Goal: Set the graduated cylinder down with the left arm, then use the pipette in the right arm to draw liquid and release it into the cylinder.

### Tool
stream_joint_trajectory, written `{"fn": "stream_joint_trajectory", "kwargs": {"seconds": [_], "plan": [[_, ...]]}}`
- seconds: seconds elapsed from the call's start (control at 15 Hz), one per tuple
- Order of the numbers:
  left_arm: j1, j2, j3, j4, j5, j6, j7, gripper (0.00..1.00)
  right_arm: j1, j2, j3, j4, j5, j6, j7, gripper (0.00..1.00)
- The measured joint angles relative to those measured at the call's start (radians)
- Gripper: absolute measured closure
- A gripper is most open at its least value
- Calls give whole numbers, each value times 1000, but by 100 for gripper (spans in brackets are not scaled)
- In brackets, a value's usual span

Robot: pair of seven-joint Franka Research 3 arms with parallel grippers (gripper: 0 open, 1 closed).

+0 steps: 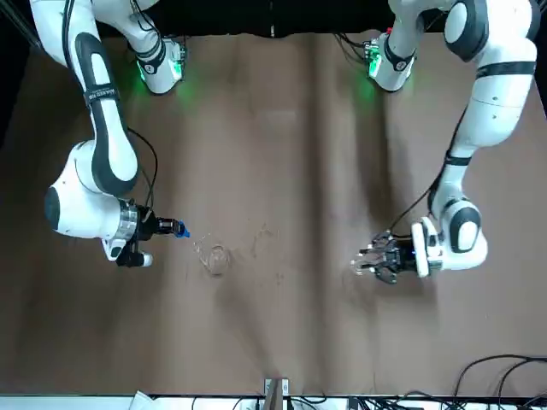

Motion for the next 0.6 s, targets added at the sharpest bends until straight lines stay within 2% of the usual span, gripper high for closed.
{"fn": "stream_joint_trajectory", "kwargs": {"seconds": [0.53, 0.6], "plan": [[-283, 0, -15, -4, -198, 220, 1, 66, 0, 0, 0, 4, 0, 0, 0, 85], [-317, 0, -15, -4, -235, 242, 9, 66, 0, 0, 0, 5, 0, 0, 0, 80]]}}
